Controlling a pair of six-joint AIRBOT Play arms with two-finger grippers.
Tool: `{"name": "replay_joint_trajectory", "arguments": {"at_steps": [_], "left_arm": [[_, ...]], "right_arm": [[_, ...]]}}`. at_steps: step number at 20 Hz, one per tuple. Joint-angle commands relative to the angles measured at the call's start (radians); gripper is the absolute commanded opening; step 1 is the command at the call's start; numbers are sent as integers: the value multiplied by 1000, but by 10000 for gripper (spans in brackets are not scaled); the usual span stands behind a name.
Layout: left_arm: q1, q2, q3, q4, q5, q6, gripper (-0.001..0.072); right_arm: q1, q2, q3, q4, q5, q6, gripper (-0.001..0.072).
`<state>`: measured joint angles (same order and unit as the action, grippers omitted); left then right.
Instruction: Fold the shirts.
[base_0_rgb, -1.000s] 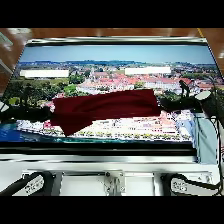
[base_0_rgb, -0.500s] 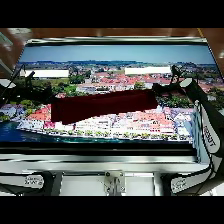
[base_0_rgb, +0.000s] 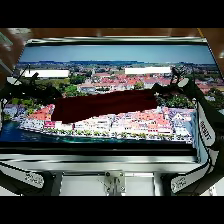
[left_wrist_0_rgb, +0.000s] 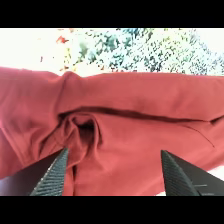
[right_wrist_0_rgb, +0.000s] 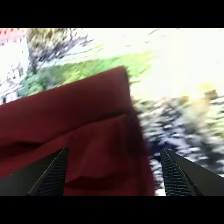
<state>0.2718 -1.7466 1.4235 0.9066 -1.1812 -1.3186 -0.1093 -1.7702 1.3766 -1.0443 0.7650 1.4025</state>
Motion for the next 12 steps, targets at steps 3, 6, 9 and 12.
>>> {"name": "replay_joint_trajectory", "arguments": {"at_steps": [3, 6, 9, 12], "left_arm": [[18, 39, 33, -16, -103, -3, 667], [12, 78, 33, -25, -141, -3, 667], [12, 116, 33, -26, -167, 1, 667], [2, 138, 33, -30, -167, 0, 667]], "right_arm": [[-90, -8, 2, 74, 93, 37, 681], [-87, -75, 2, 234, 159, -68, 681], [-60, -124, 2, 334, 181, -103, 680], [-37, -143, 2, 355, 177, -97, 346]]}}
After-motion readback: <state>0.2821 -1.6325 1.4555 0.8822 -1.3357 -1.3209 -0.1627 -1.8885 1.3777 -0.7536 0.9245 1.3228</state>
